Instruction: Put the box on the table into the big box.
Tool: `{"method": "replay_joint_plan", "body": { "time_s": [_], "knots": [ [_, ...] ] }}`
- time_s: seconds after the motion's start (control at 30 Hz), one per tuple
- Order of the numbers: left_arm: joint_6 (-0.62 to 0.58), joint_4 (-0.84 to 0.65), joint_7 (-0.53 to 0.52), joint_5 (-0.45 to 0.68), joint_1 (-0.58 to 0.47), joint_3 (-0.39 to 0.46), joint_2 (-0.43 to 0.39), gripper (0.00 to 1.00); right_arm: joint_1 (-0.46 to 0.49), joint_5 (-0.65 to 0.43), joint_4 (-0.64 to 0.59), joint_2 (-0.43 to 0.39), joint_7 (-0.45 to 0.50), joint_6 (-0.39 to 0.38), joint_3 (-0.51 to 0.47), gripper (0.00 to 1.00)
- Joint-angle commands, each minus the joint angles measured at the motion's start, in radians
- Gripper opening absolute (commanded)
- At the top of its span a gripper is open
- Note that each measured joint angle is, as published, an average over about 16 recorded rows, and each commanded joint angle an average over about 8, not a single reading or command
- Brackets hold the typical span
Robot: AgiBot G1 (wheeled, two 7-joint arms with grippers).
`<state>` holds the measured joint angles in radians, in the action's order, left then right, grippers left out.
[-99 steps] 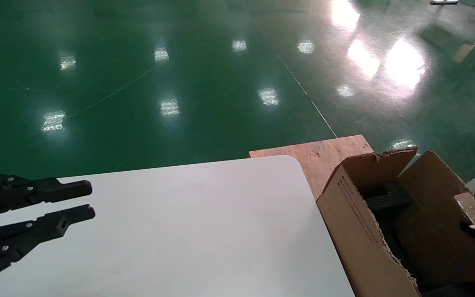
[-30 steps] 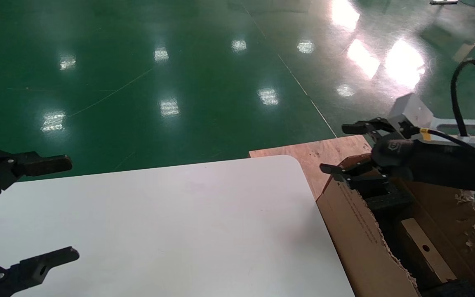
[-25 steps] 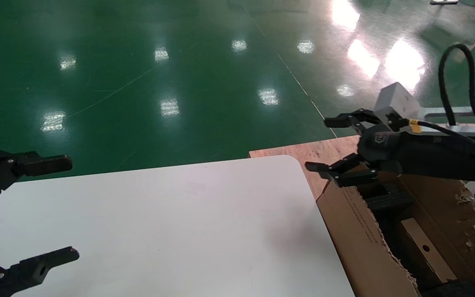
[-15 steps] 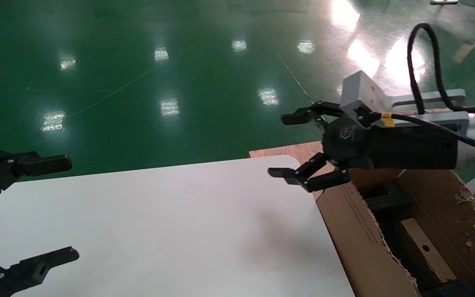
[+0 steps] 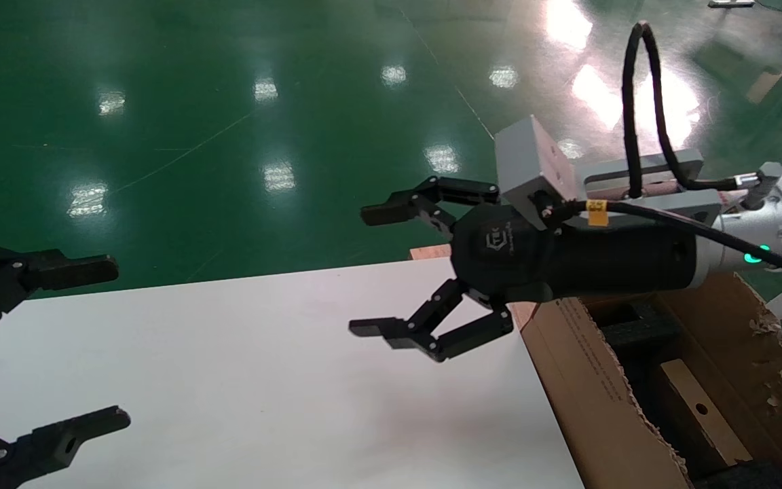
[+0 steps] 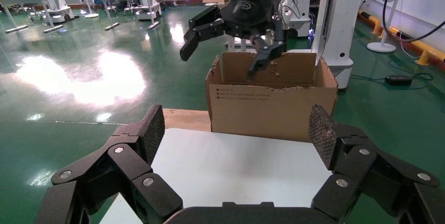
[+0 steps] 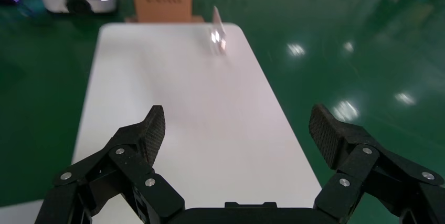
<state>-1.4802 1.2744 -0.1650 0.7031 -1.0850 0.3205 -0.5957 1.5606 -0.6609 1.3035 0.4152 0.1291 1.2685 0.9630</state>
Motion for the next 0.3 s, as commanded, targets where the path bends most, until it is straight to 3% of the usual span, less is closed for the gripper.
{"method": "replay_joint_plan", "body": {
  "time_s": [0.03,0.2,0.3],
  "knots": [
    [0.000,0.000,0.000,0.000,0.000,0.000,0.000,1.00,-0.058,-0.008,-0.002,0.023,0.007,0.027,-0.082,1.00],
    [0.000,0.000,0.000,0.000,0.000,0.000,0.000,1.00,-0.202,-0.029,-0.008,0.082,0.024,0.094,-0.284,1.00],
    [0.000,0.000,0.000,0.000,0.000,0.000,0.000,1.00,-0.245,-0.035,-0.010,0.099,0.029,0.114,-0.344,1.00]
  ]
}}
